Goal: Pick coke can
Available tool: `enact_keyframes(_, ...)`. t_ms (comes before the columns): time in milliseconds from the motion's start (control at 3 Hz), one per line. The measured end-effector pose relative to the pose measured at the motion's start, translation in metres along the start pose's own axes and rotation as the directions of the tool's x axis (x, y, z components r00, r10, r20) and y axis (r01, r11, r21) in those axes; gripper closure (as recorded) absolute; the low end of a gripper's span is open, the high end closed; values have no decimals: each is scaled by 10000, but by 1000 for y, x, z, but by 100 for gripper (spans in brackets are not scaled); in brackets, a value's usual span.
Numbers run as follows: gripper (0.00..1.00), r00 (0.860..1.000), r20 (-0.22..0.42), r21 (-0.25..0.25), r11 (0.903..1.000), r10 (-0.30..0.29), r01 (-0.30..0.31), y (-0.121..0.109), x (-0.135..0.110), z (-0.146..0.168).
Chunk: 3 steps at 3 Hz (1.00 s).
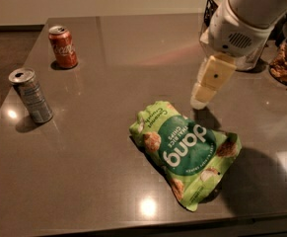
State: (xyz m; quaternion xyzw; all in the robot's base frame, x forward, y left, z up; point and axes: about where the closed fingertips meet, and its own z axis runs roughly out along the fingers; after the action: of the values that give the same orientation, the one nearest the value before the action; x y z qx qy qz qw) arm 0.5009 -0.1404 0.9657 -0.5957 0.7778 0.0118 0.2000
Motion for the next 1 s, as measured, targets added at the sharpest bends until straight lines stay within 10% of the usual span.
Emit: enact_keyframes(1000, 0, 9875, 1478, -565, 9973, 551, -472, -29, -127, 82)
